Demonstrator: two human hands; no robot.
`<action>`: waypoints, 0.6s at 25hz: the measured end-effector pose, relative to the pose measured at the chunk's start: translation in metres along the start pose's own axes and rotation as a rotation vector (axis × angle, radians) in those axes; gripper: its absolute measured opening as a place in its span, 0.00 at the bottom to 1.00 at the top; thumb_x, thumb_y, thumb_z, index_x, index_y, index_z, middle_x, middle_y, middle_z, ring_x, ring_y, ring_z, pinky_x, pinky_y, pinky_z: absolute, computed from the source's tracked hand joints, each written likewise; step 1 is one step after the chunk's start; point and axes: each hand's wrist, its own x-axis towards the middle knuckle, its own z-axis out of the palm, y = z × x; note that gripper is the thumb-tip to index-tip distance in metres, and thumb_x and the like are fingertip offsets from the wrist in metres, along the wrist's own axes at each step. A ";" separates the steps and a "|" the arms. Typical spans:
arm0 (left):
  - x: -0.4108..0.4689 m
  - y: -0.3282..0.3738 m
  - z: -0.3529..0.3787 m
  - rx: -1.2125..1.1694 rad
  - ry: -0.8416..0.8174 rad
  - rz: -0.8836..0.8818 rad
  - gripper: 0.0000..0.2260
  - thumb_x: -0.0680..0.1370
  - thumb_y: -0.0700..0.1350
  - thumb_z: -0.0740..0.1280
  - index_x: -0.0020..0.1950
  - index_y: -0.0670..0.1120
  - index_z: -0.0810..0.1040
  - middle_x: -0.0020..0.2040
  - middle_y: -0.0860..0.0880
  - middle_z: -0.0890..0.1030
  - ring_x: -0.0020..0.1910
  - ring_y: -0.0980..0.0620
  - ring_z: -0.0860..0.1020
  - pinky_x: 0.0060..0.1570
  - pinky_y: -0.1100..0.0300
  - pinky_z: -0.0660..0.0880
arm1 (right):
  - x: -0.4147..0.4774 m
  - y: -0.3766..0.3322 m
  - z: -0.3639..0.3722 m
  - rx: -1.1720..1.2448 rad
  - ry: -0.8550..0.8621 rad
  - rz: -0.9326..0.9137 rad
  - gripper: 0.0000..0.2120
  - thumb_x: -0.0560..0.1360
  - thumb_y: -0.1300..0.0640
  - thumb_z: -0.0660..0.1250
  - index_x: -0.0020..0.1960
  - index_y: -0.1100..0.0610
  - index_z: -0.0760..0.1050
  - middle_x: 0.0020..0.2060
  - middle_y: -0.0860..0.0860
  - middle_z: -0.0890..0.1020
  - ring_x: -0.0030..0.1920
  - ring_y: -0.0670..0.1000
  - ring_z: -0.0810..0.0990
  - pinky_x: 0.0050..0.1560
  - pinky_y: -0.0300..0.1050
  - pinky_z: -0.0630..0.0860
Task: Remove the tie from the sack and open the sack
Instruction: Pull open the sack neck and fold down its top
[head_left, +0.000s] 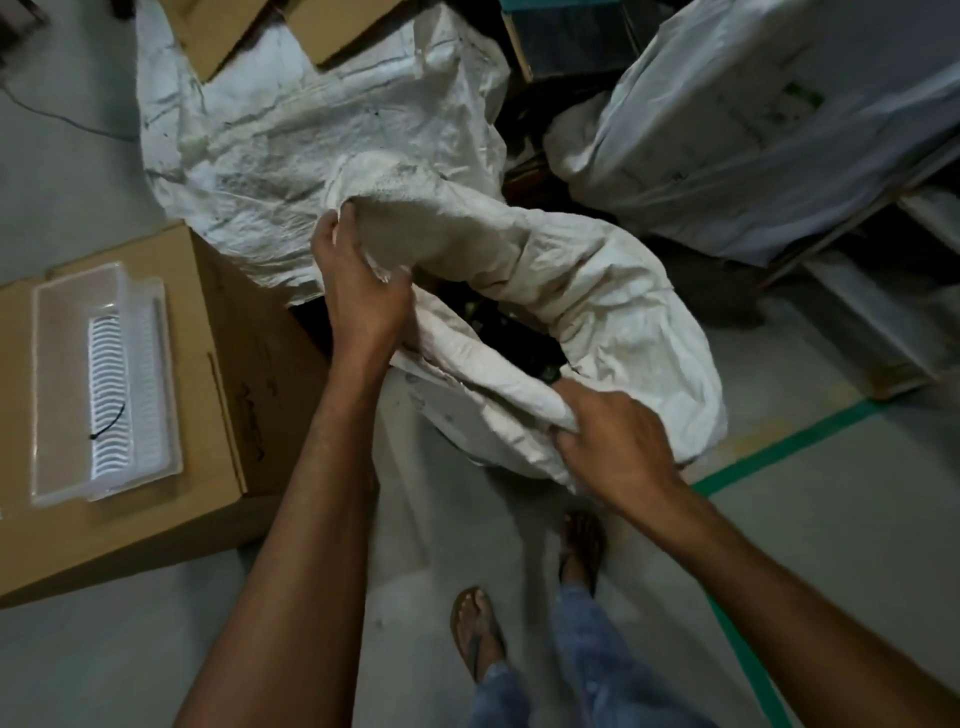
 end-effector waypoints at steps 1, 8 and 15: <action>-0.016 -0.001 0.002 0.037 0.022 0.025 0.34 0.77 0.45 0.73 0.81 0.46 0.63 0.81 0.42 0.56 0.80 0.44 0.58 0.74 0.60 0.60 | 0.002 -0.001 0.004 -0.018 0.120 0.017 0.16 0.75 0.58 0.68 0.61 0.49 0.76 0.46 0.54 0.85 0.47 0.58 0.84 0.45 0.53 0.81; -0.141 -0.007 0.032 0.073 -0.013 0.020 0.17 0.78 0.59 0.70 0.62 0.51 0.75 0.59 0.50 0.74 0.59 0.49 0.75 0.54 0.51 0.75 | -0.009 -0.003 0.016 -0.166 0.608 -0.004 0.18 0.69 0.68 0.72 0.56 0.55 0.82 0.43 0.55 0.85 0.43 0.59 0.81 0.46 0.53 0.75; -0.083 -0.009 0.054 0.801 -0.463 0.901 0.26 0.73 0.51 0.75 0.71 0.54 0.75 0.64 0.49 0.81 0.65 0.43 0.77 0.65 0.47 0.67 | -0.024 0.039 0.018 -0.014 0.437 -0.167 0.17 0.71 0.59 0.76 0.59 0.53 0.81 0.48 0.52 0.84 0.49 0.56 0.80 0.51 0.51 0.73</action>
